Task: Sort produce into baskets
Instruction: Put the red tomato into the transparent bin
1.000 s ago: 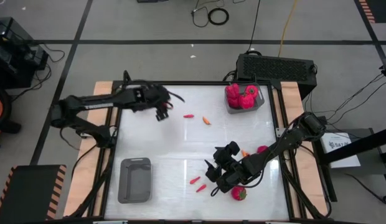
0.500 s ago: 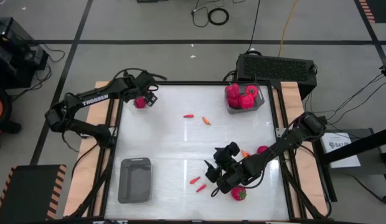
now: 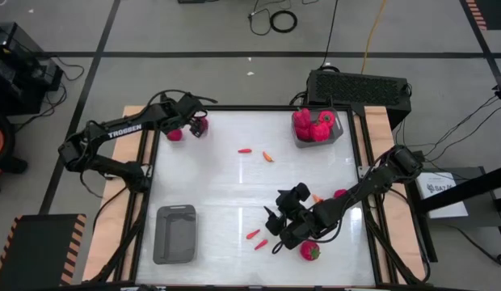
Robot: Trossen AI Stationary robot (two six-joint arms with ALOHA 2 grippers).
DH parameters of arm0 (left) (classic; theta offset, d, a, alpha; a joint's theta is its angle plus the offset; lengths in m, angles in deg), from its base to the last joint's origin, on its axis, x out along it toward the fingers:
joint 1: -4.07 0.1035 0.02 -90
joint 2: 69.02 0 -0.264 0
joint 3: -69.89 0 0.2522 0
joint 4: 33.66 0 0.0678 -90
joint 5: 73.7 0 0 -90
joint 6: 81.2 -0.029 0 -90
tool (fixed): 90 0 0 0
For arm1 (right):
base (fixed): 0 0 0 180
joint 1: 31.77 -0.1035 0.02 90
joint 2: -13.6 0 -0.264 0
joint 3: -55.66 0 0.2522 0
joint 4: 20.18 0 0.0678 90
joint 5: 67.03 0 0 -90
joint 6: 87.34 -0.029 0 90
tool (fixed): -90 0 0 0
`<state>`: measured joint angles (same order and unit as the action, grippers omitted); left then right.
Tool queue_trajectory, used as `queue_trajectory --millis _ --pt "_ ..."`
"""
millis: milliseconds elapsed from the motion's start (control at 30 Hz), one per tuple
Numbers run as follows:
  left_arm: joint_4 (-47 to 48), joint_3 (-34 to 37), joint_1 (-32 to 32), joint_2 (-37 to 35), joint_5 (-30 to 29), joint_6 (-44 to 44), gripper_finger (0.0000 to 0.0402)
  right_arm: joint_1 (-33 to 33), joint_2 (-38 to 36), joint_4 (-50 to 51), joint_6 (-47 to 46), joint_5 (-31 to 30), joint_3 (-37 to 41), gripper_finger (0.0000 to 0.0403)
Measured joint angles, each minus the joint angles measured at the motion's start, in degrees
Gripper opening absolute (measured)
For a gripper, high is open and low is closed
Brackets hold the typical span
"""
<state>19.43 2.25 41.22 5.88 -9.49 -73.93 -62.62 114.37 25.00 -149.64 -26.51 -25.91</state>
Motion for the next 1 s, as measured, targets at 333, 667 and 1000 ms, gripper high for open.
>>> queue_trajectory --millis 333,667,1000 --pt "0.6 -2.6 -3.1 -2.0 28.7 3.0 0.0343 -0.2 0.0 -6.8 3.4 5.9 -0.1 0.0352" --pt "-14.9 4.8 -30.4 -13.7 38.9 5.0 0.0343 -2.9 0.1 5.0 4.5 11.2 -13.2 0.0352" --pt "-72.4 28.5 -57.3 -12.4 31.7 6.3 0.0343 -5.6 0.3 30.2 -25.5 37.6 -21.3 0.0352"
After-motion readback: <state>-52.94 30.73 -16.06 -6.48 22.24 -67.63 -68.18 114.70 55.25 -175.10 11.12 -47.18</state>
